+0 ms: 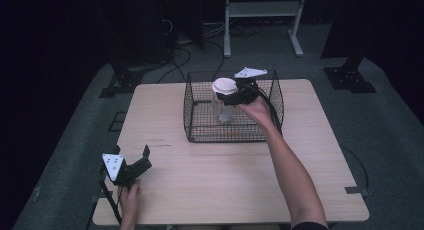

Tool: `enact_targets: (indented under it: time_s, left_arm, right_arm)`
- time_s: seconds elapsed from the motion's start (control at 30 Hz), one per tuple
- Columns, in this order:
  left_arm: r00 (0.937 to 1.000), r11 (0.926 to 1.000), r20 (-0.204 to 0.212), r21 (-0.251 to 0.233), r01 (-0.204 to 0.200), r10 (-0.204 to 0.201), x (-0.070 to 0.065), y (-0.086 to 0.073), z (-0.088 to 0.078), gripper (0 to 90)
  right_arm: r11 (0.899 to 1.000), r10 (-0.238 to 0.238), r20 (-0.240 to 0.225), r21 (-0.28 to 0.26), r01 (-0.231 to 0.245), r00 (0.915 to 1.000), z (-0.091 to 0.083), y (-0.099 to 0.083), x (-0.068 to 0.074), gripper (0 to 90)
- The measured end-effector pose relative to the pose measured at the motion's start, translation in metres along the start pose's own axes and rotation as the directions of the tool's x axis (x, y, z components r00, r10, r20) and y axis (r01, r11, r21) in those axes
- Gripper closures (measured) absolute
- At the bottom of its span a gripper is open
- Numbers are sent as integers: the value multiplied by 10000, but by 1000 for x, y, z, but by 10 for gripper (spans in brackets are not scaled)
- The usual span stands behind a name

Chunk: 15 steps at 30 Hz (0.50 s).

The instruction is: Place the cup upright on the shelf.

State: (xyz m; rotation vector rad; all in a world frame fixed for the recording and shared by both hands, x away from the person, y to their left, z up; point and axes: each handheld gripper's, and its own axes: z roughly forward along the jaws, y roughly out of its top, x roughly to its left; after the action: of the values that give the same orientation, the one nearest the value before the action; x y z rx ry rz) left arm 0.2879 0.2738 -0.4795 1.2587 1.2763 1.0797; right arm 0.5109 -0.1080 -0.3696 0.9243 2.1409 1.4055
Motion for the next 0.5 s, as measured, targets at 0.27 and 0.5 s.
enact_targets:
  time_s: [0.27, 0.5]
  left_arm:
    - [10000, 10000, -14, -11, 1, -1, 0, 0, 0, 0]
    - [10000, 10000, 4, -10, -10, 10, 0, 0, 0, 0]
  right_arm:
    - [9998, 91, -19, -162, -91, 10000, -5, 3, -2, 1]
    - [9994, 164, 9, -309, -164, 9999, -10, 6, -2, 1]
